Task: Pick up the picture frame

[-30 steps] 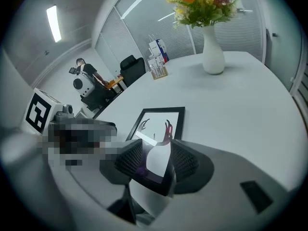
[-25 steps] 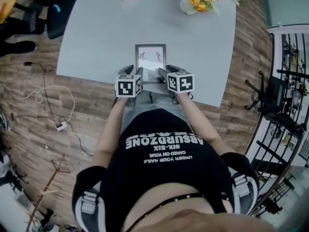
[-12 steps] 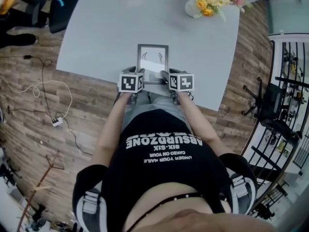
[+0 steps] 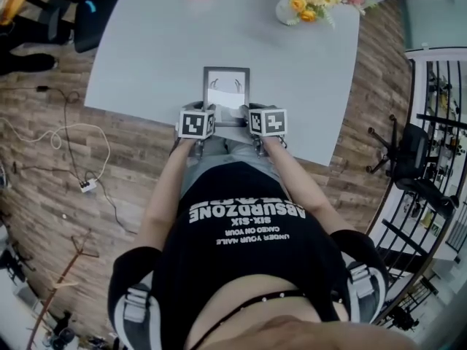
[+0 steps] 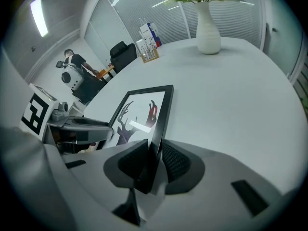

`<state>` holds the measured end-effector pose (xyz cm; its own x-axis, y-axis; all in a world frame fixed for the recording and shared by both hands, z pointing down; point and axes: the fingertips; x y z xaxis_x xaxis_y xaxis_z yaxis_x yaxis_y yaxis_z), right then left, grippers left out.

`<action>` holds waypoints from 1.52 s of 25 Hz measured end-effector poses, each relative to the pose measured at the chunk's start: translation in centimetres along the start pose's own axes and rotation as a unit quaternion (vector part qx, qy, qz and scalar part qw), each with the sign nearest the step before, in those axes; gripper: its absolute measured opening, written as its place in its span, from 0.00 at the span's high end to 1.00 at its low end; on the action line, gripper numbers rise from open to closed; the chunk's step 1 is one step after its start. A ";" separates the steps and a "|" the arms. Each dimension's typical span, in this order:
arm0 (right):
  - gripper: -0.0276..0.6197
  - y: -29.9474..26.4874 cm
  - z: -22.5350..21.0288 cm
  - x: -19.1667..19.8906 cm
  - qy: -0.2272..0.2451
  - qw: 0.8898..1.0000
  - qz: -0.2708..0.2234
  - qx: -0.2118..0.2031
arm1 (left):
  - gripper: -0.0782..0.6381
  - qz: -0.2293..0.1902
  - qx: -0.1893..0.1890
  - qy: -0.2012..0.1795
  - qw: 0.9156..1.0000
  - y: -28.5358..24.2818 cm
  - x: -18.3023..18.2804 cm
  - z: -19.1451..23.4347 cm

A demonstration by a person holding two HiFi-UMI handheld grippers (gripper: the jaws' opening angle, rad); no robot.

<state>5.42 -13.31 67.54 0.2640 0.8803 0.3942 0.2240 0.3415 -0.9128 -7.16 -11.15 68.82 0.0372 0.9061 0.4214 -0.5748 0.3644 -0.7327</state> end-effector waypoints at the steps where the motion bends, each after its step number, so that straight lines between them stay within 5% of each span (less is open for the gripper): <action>1: 0.80 0.0 0.1 0.0 0.001 1.000 0.001 0.006 | 0.68 0.001 0.001 0.002 1.000 0.0 0.0 0.0; 13: 0.81 0.3 -0.2 0.2 -0.003 1.000 -0.004 0.019 | 0.73 -0.006 0.005 0.034 0.999 0.2 0.2 0.1; 38: 0.82 4.7 0.3 -3.3 0.007 0.996 -0.081 0.020 | 0.73 -0.073 -0.003 -0.003 0.997 3.9 -3.1 -2.1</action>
<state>5.36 -14.51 61.95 0.2411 0.8078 0.5379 0.2269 0.4920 -0.8405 -7.76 -12.09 63.55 0.1152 0.8424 0.5263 -0.5584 0.4931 -0.6671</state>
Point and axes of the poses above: the fingertips, and each gripper's own axes: y backward along the fingers, z to its left, x out of its underside, and after that the axes turned 14 degrees about x, right-handed
